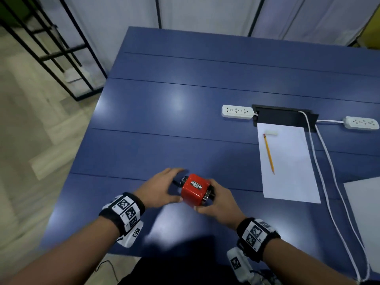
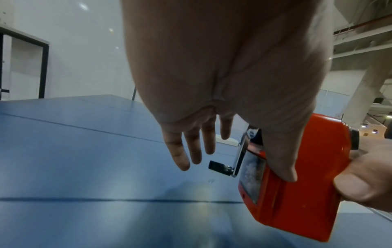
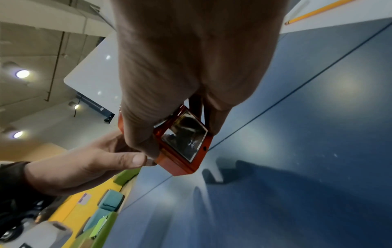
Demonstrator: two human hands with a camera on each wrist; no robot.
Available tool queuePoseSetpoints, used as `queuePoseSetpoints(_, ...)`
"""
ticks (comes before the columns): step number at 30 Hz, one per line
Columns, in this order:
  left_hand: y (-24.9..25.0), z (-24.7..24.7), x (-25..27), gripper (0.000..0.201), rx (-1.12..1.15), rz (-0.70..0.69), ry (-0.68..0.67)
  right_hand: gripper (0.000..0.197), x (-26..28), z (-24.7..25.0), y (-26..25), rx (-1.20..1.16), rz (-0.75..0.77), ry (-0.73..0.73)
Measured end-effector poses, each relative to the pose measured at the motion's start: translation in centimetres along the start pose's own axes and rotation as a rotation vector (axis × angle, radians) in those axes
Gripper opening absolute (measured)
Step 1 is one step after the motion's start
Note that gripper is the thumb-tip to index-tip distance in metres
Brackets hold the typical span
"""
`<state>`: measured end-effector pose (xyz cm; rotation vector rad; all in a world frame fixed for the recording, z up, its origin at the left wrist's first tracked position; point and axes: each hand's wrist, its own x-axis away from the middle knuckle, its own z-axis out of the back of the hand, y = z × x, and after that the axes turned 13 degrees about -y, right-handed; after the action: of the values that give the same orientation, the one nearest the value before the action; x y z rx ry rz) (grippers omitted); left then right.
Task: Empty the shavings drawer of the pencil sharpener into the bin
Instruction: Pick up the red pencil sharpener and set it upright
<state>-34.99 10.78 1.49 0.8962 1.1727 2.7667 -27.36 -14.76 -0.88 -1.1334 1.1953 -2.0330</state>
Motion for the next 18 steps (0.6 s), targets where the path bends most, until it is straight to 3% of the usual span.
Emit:
queuePoseSetpoints(5,-2.7,-3.9,2.3,0.104,-0.004,-0.07,-0.031,0.075,1.0,-3.5,0.4,0.1,-0.033,-0.093)
queuePoseSetpoints(8,-3.7,-5.9,2.7,0.091,0.029,-0.082,-0.037,0.077,1.6,-4.8,0.7,0.135,-0.059,-0.124)
queuePoseSetpoints(18,-3.3,-7.9,2.3,0.078,0.004,-0.087,-0.017,0.077,2.5,-4.8,2.5,0.205,-0.06,-0.136)
